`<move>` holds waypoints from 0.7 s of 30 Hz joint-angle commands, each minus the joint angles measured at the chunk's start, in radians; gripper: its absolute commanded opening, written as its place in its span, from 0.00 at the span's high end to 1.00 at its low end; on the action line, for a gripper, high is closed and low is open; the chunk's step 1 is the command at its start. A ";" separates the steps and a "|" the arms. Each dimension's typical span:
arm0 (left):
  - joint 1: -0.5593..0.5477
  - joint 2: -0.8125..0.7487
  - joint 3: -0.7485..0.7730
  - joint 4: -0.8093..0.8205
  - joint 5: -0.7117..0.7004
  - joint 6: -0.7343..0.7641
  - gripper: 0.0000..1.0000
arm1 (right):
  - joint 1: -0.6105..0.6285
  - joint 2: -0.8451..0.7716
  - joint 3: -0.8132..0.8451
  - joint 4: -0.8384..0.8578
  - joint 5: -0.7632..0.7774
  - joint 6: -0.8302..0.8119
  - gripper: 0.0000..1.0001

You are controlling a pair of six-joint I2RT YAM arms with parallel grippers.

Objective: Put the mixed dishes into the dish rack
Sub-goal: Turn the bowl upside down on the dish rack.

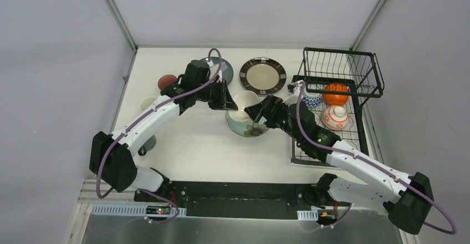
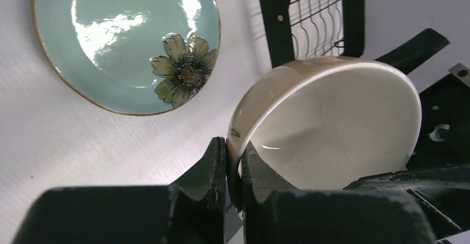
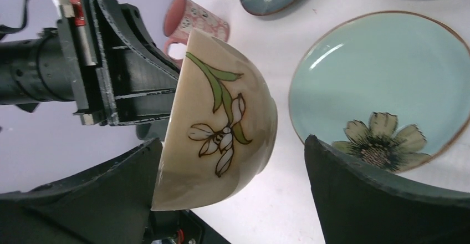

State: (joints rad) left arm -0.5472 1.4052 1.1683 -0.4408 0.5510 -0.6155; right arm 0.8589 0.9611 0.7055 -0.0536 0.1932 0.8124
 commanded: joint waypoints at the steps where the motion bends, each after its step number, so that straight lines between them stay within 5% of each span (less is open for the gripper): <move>1: 0.013 -0.092 0.006 0.190 0.128 -0.129 1.00 | -0.006 -0.022 0.001 0.148 -0.038 0.050 0.00; 6: 0.013 -0.095 0.000 0.246 0.154 -0.183 1.00 | -0.008 0.010 0.017 0.186 -0.079 0.121 0.03; 17: 0.013 -0.089 -0.119 0.364 0.168 -0.258 1.00 | -0.008 -0.016 -0.075 0.276 -0.062 0.193 0.31; 21: 0.015 -0.084 -0.137 0.357 0.145 -0.250 0.85 | -0.012 -0.008 -0.075 0.273 -0.068 0.195 0.39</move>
State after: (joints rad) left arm -0.5354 1.3594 1.0286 -0.1921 0.6601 -0.8200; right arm 0.8543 0.9691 0.6273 0.1577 0.1188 1.0035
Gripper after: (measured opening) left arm 0.094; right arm 0.731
